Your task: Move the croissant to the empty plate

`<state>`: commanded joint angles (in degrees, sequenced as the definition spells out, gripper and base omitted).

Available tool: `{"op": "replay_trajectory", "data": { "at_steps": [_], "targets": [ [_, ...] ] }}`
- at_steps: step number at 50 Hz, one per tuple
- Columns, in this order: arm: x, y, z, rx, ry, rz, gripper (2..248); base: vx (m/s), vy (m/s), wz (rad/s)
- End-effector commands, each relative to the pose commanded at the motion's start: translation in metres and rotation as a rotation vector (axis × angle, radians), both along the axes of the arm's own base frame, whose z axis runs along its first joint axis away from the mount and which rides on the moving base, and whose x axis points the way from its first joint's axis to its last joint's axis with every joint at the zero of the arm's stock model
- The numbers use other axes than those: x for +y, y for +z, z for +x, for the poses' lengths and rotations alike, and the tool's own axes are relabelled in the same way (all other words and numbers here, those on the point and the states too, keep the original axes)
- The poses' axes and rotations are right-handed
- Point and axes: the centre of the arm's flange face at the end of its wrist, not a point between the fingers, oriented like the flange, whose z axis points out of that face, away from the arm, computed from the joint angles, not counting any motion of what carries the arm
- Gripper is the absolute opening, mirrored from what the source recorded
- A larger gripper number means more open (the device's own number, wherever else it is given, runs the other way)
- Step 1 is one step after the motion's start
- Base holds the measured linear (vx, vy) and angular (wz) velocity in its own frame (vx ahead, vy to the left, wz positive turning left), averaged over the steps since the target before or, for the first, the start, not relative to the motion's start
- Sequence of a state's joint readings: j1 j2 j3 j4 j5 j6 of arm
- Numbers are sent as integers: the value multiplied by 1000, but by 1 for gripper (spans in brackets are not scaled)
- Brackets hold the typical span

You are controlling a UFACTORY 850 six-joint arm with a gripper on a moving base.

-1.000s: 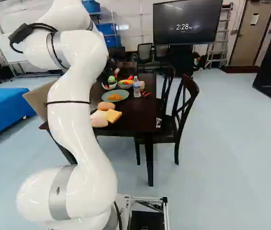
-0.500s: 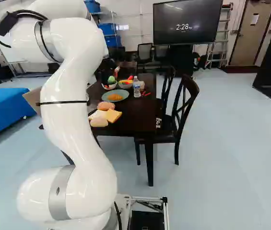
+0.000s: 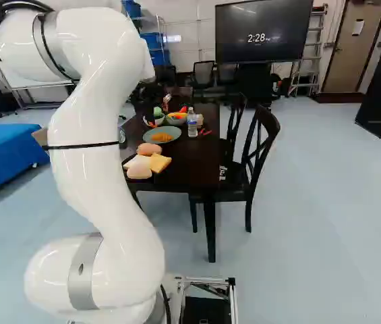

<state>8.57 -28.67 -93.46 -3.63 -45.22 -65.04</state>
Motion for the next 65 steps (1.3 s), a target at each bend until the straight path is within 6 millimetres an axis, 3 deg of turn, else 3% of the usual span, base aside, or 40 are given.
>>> {"op": "replay_trajectory", "data": {
  "at_steps": [65],
  "targets": [
    [-55, 3, -87, 65, -73, -7, 247, 0, 0, 0]
  ]
}}
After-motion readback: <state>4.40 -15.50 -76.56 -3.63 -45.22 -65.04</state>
